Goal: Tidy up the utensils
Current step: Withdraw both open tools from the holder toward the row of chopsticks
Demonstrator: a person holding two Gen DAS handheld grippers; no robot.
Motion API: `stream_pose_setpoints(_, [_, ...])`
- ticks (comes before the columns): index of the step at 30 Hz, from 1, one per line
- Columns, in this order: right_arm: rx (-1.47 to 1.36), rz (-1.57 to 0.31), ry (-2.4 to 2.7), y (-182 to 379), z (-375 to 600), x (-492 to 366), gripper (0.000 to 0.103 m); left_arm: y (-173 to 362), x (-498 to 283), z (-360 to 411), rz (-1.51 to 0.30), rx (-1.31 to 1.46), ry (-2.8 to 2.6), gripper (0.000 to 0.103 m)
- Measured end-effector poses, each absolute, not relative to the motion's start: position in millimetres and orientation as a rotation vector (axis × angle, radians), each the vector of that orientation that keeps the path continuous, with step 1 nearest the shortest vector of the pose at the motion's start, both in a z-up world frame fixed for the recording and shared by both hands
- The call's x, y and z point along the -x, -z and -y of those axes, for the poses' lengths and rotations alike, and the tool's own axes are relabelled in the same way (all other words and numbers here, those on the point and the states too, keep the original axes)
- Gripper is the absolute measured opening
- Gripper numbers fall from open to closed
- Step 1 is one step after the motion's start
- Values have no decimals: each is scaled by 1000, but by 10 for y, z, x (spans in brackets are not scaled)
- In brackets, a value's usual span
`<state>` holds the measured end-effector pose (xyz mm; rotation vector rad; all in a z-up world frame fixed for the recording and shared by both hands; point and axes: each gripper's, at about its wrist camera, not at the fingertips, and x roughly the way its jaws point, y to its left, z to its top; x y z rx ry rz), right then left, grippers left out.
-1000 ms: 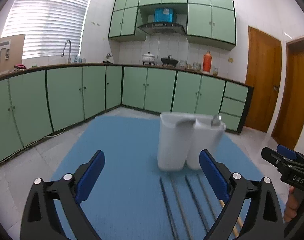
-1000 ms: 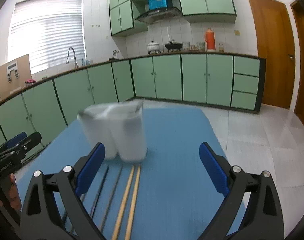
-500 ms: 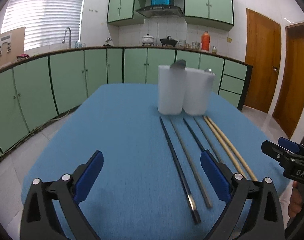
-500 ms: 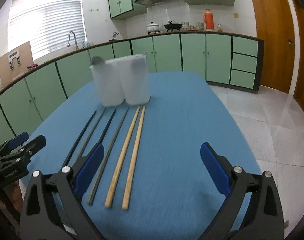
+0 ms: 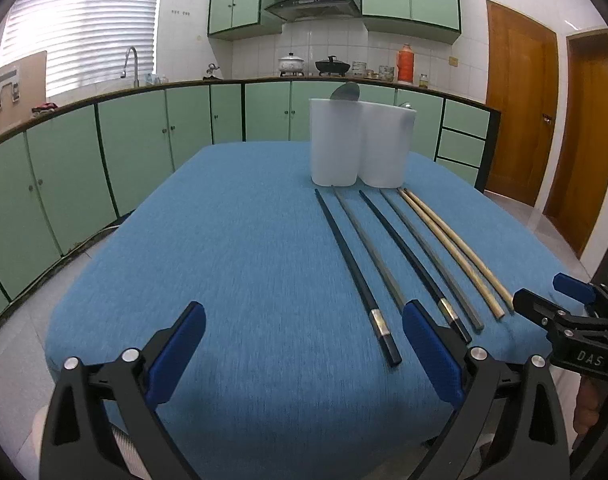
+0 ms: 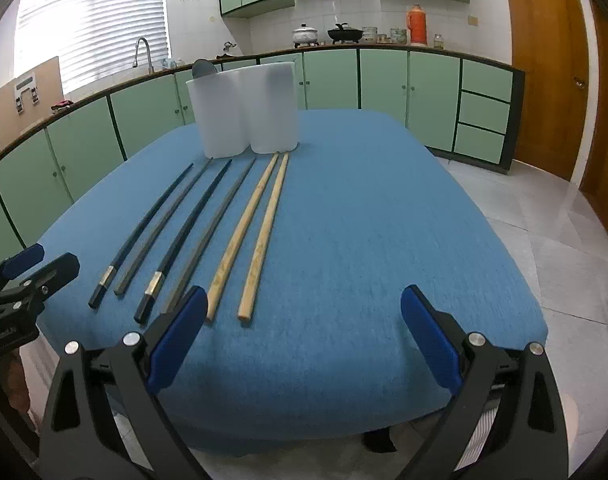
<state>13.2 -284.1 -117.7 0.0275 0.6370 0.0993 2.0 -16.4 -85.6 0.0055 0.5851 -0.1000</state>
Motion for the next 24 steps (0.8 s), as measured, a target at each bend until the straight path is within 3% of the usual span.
stream_pose_setpoints(4, [4,-614,-104,1163,2807,-92,93,865,26,200,-581,-10,101,97])
stream_pose_setpoints(6, [25,-604,-111,1156,2760,-77,79,853,44,204,-576,-15,102,97])
stream_pose_setpoints(15, [39,-636,-156,1194,2685,-89,44,840,126,210,-560,-16,102,97])
stream_pose_setpoints(24, [42,-645,-186,1200,2601,-71,25,843,198,235,-552,-18,109,97])
